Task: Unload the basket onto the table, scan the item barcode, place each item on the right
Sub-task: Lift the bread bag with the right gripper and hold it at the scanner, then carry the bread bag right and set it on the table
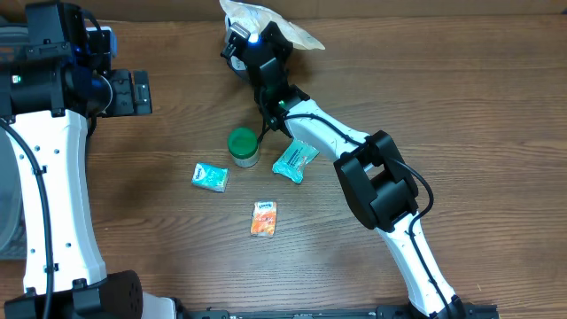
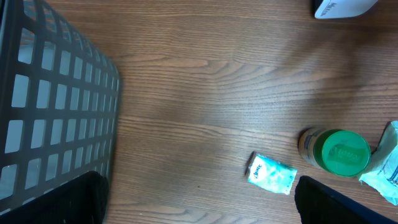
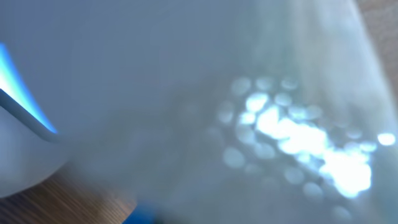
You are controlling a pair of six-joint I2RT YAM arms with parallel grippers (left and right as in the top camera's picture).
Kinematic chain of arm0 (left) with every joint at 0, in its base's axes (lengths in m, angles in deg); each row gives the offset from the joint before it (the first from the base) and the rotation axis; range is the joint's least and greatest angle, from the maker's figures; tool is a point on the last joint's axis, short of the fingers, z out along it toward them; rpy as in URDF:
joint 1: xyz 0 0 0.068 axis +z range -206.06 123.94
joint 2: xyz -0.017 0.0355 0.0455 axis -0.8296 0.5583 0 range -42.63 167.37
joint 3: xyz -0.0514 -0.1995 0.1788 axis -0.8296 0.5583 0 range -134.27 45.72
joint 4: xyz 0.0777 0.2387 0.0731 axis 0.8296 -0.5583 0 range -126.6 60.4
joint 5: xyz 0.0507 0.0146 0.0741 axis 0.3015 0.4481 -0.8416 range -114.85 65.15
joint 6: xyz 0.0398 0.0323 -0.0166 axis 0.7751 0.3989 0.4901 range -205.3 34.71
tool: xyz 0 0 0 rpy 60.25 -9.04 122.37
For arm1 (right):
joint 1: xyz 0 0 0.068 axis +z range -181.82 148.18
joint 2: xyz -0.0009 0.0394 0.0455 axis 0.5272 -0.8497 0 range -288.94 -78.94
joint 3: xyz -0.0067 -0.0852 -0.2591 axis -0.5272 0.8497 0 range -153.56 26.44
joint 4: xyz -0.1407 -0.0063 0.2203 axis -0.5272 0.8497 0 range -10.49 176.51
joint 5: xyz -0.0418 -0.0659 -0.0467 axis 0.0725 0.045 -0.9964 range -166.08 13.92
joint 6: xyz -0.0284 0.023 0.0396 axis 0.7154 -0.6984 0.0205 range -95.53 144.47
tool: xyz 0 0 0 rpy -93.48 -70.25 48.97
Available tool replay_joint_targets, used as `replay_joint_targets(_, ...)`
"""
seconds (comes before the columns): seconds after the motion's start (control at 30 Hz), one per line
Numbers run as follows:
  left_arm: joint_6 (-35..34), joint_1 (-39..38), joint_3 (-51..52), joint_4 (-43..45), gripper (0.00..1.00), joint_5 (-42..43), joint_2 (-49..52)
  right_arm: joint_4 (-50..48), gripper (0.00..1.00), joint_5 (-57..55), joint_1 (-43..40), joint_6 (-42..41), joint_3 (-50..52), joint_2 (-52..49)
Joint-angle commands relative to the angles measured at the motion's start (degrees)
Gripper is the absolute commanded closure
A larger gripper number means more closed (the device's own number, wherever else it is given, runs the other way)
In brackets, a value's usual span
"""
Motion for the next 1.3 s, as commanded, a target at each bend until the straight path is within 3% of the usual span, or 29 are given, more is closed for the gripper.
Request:
replay_joint_targets(0.0,0.9,0.2,0.0,-0.1,0.00,-0.5,0.3,-1.2,0.96,-0.5,-0.3,1.9,-0.7,0.7)
replay_joint_targets(0.43,0.9,0.2,0.0,-0.1,0.00,-0.5,0.3,-0.9,0.96,-1.2,-0.3,1.4,-0.7,0.7)
replay_joint_targets(0.67,0.9,0.2,0.0,-0.1,0.00,-0.5,0.3,-0.1,0.96,-4.4,0.0,-4.6,-0.7,4.9)
replay_joint_targets(0.87,0.9,0.2,0.0,-0.1,0.00,-0.5,0.3,14.5,0.96,-2.4,-0.7,-15.5,-0.7,15.7)
replay_joint_targets(1.03,0.9,0.2,0.0,-0.1,0.00,-0.5,0.3,34.6,0.96,9.2,-3.6,-33.2,-0.7,27.8)
replay_joint_targets(1.27,0.9,0.2,0.0,-0.1,0.01,-0.5,0.3,56.2,0.96,46.1,-16.9,-55.8,-0.7,42.8)
